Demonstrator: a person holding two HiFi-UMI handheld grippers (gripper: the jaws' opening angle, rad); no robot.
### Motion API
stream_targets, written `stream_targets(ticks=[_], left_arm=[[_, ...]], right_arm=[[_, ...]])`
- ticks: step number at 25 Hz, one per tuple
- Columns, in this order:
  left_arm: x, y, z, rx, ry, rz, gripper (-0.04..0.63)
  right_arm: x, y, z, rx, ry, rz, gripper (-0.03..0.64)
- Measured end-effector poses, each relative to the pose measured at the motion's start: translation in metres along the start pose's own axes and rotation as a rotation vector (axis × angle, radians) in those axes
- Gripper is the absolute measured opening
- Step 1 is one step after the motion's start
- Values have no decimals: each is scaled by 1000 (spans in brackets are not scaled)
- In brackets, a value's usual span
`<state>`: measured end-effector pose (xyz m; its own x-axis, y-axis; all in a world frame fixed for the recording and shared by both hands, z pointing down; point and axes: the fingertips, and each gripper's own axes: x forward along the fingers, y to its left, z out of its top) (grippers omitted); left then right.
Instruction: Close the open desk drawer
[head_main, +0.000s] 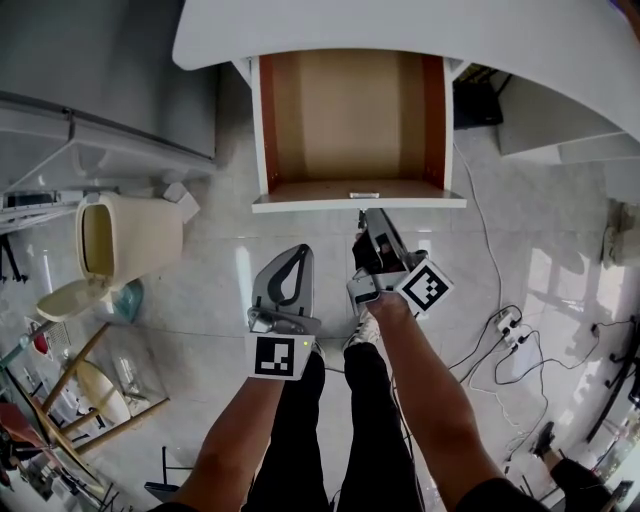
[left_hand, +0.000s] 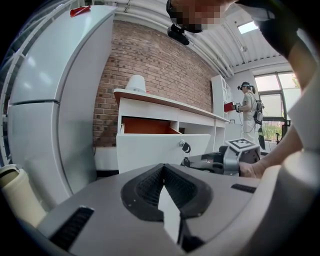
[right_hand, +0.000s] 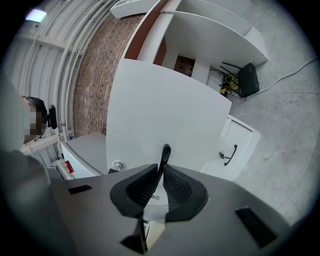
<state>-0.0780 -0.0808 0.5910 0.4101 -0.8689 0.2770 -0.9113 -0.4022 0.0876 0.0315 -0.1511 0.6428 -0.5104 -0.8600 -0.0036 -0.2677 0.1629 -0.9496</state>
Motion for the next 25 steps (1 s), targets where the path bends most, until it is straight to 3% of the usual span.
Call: stream_targets(ticks=[25], left_arm=[[15, 13, 14, 3, -6, -2, 8]], right_arm=[[10, 35, 23, 52, -84, -35, 49]])
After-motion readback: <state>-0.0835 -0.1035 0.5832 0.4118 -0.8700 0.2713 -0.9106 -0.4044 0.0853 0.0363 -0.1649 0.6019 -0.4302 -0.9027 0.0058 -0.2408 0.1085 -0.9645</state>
